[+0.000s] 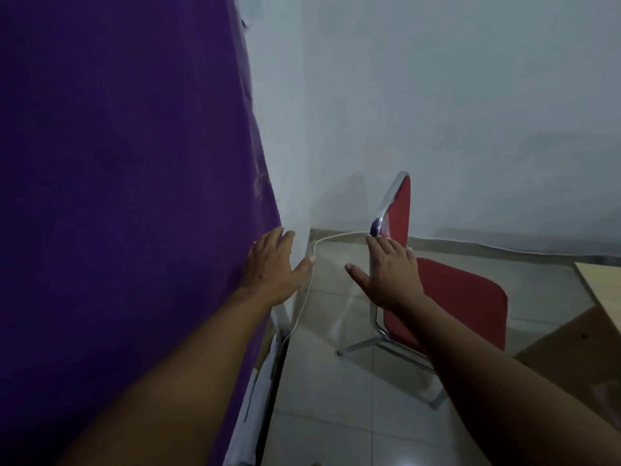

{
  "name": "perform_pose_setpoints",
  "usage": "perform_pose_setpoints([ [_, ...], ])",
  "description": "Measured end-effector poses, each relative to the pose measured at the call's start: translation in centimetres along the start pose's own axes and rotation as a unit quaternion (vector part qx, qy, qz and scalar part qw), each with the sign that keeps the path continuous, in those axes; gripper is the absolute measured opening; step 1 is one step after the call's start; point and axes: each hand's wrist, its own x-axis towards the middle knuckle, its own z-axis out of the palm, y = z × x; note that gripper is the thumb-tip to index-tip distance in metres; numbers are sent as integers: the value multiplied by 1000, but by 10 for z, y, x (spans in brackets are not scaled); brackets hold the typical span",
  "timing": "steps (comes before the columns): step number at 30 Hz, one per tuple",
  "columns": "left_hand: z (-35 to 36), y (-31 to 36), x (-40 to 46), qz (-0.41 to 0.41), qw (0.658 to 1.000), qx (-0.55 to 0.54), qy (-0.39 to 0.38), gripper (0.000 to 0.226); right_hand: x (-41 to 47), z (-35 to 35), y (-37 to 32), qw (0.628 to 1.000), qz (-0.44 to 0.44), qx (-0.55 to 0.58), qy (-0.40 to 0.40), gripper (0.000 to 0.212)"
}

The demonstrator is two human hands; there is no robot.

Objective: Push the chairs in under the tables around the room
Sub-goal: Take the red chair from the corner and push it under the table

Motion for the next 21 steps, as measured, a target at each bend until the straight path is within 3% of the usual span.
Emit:
perform_pose_setpoints([
  [21, 61, 21, 267, 127, 992, -7, -21, 71, 216, 46, 84, 994, 101, 12, 29, 73],
])
